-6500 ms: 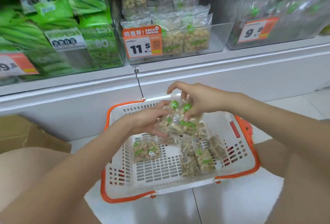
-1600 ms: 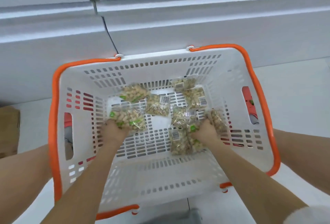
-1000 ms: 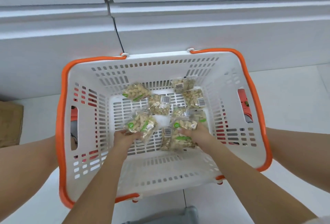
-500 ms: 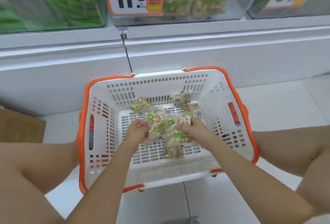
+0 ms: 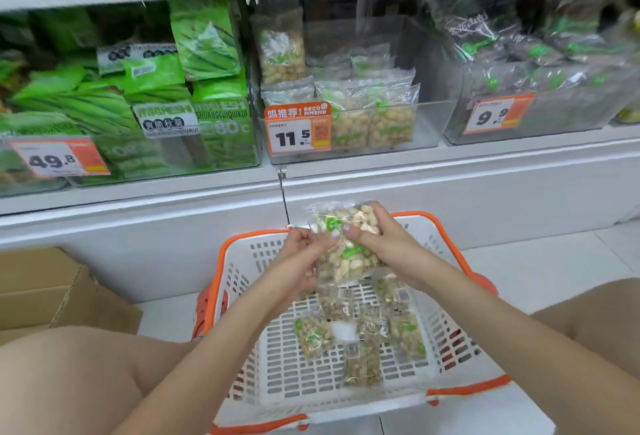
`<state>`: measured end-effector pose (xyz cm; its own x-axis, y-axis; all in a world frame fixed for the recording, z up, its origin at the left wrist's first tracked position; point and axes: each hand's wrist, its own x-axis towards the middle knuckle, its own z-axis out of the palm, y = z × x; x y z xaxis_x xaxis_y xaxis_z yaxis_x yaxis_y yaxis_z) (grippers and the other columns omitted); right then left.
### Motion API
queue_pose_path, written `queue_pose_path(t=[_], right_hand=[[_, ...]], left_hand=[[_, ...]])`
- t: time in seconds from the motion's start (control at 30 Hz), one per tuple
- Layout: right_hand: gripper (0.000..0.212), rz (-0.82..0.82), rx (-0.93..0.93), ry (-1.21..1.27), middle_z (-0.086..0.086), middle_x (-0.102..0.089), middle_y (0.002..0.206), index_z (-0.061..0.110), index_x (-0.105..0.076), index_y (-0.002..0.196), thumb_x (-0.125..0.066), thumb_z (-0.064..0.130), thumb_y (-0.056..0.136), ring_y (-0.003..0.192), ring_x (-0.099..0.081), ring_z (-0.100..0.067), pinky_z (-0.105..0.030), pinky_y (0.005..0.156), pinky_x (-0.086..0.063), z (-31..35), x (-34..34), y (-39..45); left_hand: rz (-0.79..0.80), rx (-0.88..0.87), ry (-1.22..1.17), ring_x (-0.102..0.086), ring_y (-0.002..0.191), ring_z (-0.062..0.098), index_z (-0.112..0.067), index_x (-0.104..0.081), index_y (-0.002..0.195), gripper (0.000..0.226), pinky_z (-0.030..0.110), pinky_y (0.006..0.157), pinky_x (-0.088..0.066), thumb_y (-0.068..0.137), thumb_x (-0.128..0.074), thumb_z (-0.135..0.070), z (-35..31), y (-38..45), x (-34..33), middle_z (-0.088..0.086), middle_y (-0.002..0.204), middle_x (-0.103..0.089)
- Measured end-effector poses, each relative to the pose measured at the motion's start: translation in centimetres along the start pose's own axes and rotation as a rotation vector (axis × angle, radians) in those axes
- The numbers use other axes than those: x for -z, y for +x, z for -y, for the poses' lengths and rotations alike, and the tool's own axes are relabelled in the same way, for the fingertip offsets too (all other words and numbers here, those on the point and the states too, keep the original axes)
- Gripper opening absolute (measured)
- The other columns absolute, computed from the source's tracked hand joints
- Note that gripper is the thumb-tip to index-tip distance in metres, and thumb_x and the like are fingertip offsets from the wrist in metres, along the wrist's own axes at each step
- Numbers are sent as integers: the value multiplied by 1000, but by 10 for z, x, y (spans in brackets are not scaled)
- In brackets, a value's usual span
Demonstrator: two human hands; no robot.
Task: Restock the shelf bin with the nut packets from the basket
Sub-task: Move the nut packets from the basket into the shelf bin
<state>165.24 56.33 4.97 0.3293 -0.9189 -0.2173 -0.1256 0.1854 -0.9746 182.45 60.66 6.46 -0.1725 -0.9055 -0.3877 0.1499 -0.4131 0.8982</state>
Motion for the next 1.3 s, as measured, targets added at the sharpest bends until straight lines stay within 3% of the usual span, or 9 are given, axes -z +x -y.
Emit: queue_pose_path(t=[0.1, 0.2, 0.37, 0.47, 0.7, 0.87, 1.0, 1.13, 1.3], right_hand=[[37, -22, 139, 47, 2, -63, 100, 23, -44, 119, -64, 27, 89, 84, -63, -7, -20, 71, -52, 29, -9, 6], [38, -62, 203, 77, 0, -60, 106, 26, -38, 119, -62, 26, 90, 84, -62, -7, -19, 71, -53, 55, -15, 16], [76, 1, 389, -152, 11, -38, 138, 49, -16, 134, -68, 39, 80, 115, -55, -8, -23, 88, -52, 96, 5, 27], [84, 238, 495, -282, 23, -41, 134, 40, -31, 139, -77, 6, 77, 117, -54, -5, -23, 91, -51, 106, 18, 37], [81, 257, 454, -236, 8, -47, 130, 30, -41, 128, -84, 2, 66, 109, -59, -6, -23, 90, -50, 108, 22, 69], [86, 299, 471, -257, 26, -41, 126, 31, -39, 130, -87, 7, 64, 113, -56, -6, -28, 95, -50, 112, 20, 83], [78, 265, 497, -225, 22, -46, 124, 32, -45, 124, -87, 6, 63, 111, -60, -12, -36, 91, -53, 113, 19, 86], [78, 99, 520, -146, 9, -59, 113, 33, -46, 117, -86, 2, 57, 101, -65, -12, -32, 83, -56, 130, 35, 86], [78, -59, 657, -269, -3, -52, 129, 44, -46, 117, -92, 32, 55, 113, -61, -20, -44, 93, -53, 178, 52, 119]], left_hand=[[-58, -82, 285, -65, 99, 12, -21, -42, 127, 97, 34, 85, -54, 45, -85, -53, -28, 3, -3, -4, 116, -62], [-76, -195, 328, -64, 94, 3, -31, -45, 113, 63, 22, 80, -52, 65, -85, -29, -55, 11, -6, -11, 106, -65], [-50, -263, 303, -67, 102, 21, -26, -51, 117, 72, 51, 96, -47, 55, -87, -31, -98, 23, 8, -1, 108, -71], [-6, -293, 227, -65, 107, 24, -16, -47, 126, 85, 49, 99, -46, 50, -82, -24, -107, 35, 16, 8, 116, -68], [62, -285, 171, -64, 110, 24, -11, -44, 131, 87, 39, 96, -50, 54, -85, -15, -110, 64, 17, 10, 120, -66], [-3, -332, 146, -68, 101, 20, -14, -48, 122, 69, 28, 81, -55, 61, -79, -8, -114, 68, 24, 7, 111, -70], [-61, -302, 270, -67, 92, 11, -20, -51, 116, 55, 27, 75, -55, 71, -82, -14, -121, 64, 22, -2, 104, -68], [-165, -205, 464, -62, 94, 15, -18, -59, 107, 33, 41, 76, -56, 89, -53, -45, -141, 60, 31, -4, 102, -63], [-286, -317, 571, -59, 83, 14, -16, -60, 91, 12, 24, 66, -46, 86, -65, -26, -141, 67, 42, 1, 93, -62]])
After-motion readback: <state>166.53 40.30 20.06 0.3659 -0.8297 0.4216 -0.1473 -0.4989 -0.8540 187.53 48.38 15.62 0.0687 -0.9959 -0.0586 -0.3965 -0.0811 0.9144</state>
